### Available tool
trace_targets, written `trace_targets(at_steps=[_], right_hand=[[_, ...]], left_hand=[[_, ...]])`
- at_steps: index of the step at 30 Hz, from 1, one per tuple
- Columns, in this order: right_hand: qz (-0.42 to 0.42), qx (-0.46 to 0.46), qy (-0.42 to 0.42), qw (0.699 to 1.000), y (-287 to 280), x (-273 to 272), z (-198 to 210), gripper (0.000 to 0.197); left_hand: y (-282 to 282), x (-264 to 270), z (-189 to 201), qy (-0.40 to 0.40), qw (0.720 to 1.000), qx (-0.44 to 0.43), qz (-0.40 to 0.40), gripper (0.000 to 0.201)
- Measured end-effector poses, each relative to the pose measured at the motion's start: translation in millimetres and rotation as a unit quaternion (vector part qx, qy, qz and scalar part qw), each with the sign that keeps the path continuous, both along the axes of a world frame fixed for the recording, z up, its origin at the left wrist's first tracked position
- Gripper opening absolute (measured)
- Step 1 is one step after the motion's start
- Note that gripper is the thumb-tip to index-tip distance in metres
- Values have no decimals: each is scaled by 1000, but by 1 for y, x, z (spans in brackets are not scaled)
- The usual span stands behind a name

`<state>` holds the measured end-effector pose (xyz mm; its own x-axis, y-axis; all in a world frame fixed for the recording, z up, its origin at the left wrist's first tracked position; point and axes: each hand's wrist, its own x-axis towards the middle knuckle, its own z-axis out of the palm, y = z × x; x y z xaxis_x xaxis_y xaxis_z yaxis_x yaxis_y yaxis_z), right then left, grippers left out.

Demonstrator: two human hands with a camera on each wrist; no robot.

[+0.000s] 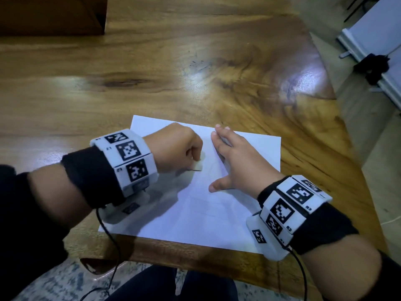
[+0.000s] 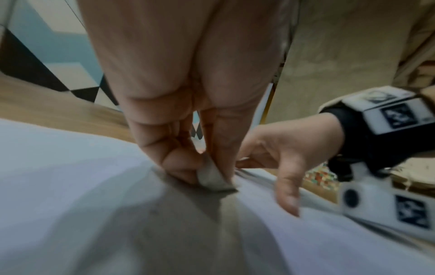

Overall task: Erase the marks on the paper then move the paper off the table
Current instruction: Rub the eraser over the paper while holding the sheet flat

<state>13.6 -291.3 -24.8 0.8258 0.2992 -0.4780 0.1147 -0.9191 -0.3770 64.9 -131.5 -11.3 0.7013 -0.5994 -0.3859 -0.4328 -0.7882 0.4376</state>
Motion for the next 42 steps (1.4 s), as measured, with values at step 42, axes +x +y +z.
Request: trace_targets(at_steps=[42], right_hand=[[18, -65, 34, 997, -3, -8, 2, 130]], left_hand=[[1, -28, -8, -19, 998, -12, -59, 6]])
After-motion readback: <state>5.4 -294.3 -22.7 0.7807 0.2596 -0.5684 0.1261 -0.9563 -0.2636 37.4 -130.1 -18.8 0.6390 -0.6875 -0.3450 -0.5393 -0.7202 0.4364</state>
